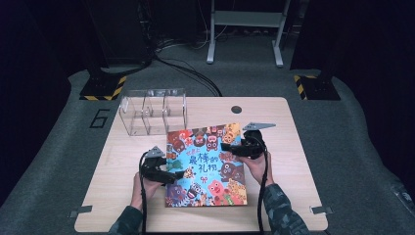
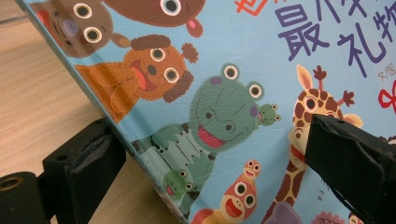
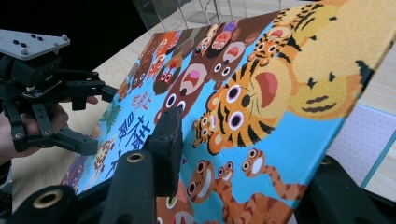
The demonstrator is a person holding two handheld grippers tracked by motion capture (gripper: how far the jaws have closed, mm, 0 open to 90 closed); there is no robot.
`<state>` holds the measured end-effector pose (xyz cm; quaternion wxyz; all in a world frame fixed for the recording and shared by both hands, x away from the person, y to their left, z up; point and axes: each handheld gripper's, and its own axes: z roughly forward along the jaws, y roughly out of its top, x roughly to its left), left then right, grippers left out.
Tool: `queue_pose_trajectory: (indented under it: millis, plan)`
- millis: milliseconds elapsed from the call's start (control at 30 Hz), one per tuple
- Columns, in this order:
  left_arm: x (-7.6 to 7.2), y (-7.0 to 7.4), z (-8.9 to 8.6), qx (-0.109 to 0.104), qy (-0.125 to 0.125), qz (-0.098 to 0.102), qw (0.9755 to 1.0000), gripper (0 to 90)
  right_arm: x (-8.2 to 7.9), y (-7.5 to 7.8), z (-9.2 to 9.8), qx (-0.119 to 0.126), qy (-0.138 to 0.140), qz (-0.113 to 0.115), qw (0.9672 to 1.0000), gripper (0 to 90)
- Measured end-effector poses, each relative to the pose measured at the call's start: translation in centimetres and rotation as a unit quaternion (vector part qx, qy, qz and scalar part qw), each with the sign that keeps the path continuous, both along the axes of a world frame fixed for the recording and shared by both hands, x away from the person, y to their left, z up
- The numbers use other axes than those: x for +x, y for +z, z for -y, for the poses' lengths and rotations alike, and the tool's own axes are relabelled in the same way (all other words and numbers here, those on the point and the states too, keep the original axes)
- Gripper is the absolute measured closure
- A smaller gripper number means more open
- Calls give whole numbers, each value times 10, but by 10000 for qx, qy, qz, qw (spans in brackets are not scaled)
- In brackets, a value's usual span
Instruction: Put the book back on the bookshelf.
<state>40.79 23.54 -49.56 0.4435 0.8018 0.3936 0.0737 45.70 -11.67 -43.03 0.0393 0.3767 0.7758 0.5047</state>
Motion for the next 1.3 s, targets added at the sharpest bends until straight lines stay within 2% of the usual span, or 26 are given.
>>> queue_pose_trajectory:
  millis: [233, 267, 433, 667, 700, 800, 900, 933, 967, 1000, 1100, 1167, 1233, 1300]
  plan:
    - [-3, 2, -1, -76, 55, 11, 10000, 79, 0, 3, -1, -17, 20, 45, 10000, 554]
    - [-2, 2, -2, -12, 16, 78, 10000, 81, -1, 3, -1, -24, 16, 74, 10000, 554]
    - [-4, 3, -1, -33, 59, 45, 10000, 94, -1, 3, -1, -19, -8, 28, 10000, 553]
    - [-5, 7, -4, 65, 28, 201, 9998, 125, -2, 4, 0, -23, -23, 1, 10000, 542]
    - [-6, 7, -3, 35, 77, 171, 9998, 131, -2, 5, 0, -30, -41, -15, 10000, 541]
    - [-6, 8, -4, 39, 58, 223, 9997, 137, -3, 7, -1, -46, -37, -27, 10000, 540]
    - [-7, 9, -5, 46, 40, 188, 9998, 145, -3, 8, -2, -56, -49, 38, 10000, 539]
    - [-7, 10, -6, 70, -38, 195, 9998, 148, -3, 8, -2, -59, -53, 27, 10000, 538]
    - [-8, 10, -5, 70, -2, 263, 9996, 150, -3, 8, -2, -62, -54, 26, 10000, 533]
    - [-8, 10, -6, 145, -33, 277, 9995, 152, -4, 8, -2, -86, -69, 31, 9999, 529]
    - [-8, 11, -7, 162, -85, 321, 9993, 162, -4, 8, -2, -87, -80, -21, 9999, 525]
    - [-9, 11, -9, 86, -68, 322, 9994, 180, -5, 8, -2, -80, -100, -62, 9999, 519]
    - [-9, 10, -10, 36, -53, 324, 9995, 196, -4, 7, -3, -102, -108, -7, 9999, 514]
    - [-10, 11, -11, 46, -64, 343, 9994, 206, -4, 6, -2, -84, -101, -2, 9999, 511]
